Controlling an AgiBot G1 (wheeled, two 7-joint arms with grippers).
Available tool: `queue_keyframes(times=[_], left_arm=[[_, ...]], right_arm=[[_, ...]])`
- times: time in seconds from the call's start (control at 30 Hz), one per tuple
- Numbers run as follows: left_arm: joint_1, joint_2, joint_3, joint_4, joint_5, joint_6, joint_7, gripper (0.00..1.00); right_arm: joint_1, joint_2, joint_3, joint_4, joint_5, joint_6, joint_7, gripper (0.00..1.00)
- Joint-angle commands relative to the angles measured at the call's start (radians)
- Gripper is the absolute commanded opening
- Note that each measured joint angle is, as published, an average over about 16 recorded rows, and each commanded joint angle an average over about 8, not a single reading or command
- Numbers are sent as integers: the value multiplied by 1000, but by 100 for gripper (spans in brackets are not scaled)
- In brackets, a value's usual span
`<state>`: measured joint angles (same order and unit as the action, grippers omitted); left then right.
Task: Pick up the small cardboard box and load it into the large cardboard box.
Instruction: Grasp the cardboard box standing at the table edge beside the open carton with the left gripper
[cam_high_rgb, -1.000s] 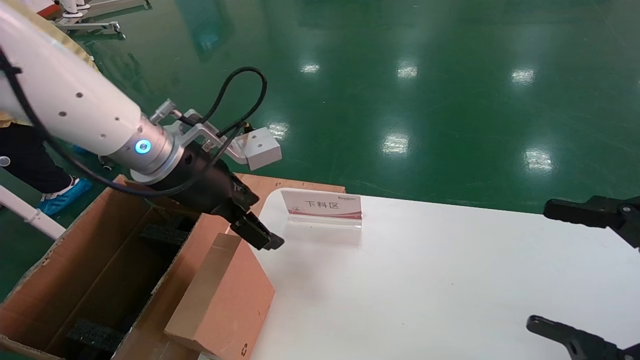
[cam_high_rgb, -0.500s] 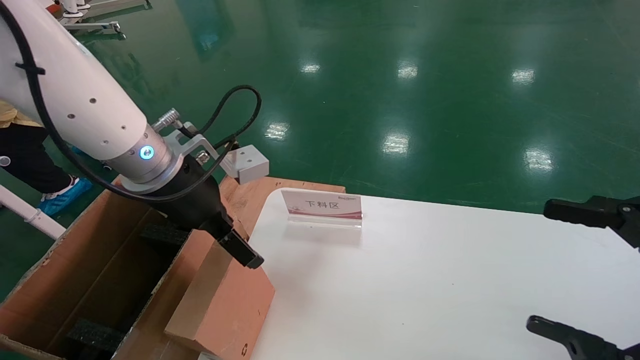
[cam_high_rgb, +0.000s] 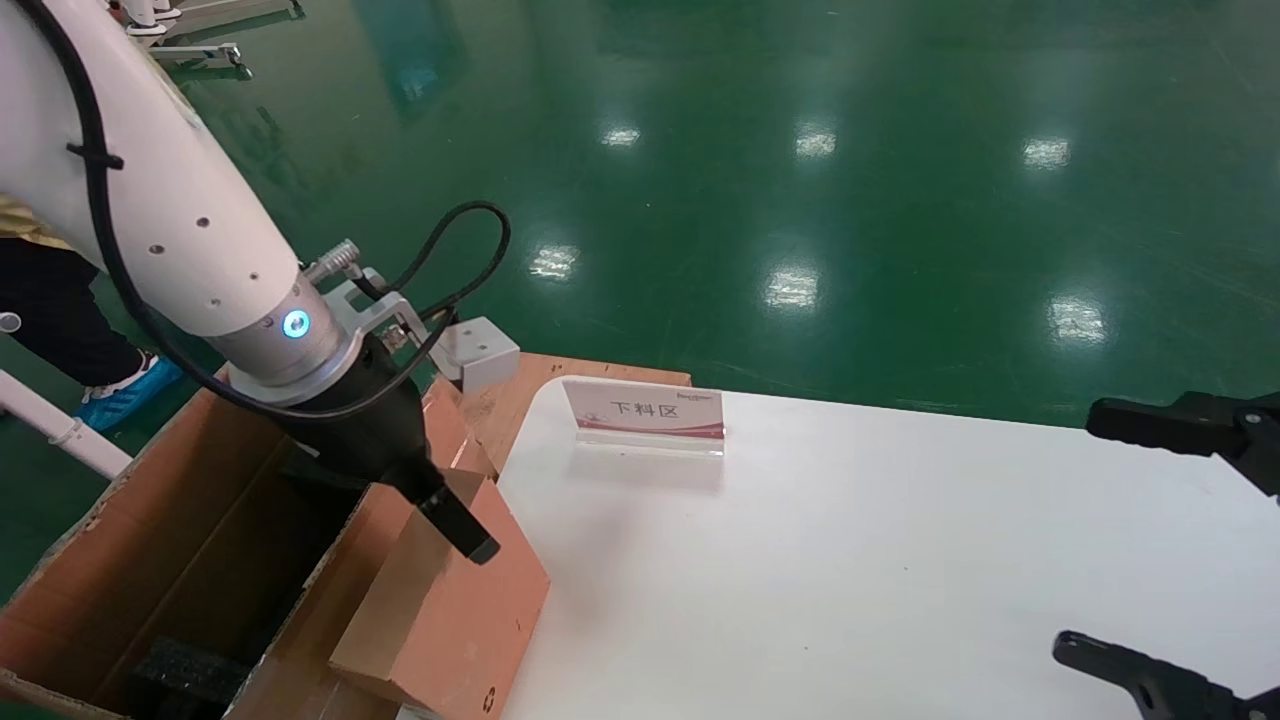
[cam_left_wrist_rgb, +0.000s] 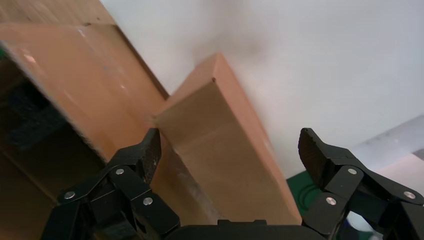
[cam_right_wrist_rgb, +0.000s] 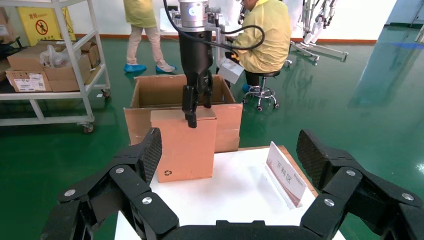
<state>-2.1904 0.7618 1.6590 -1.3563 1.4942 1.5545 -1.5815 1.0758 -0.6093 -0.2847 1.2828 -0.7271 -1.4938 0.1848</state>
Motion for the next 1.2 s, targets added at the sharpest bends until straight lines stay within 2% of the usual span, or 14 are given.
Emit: queue_keyframes(times=[0.03,0.57,0.97,1.0,1.2], left_arm=[[-3,-2,18,0,-14,-4,-7,100],[-31,-9,133,-1,-59,-13,-28,100],[-32,-32,162,-4,-94,-36,-2,100],[-31,-32,161,-4,-95,-36,-3,93],[-31,-30,157,-4,-91,-35,-6,18]], right_arm=[[0,0,0,0,0,0,0,100],[0,1,-1,0,1,1,-1,100],[0,1,-1,0,1,1,-1,100],[0,1,-1,0,1,1,-1,91],[0,1,-2,0,2,1,-1,16]])
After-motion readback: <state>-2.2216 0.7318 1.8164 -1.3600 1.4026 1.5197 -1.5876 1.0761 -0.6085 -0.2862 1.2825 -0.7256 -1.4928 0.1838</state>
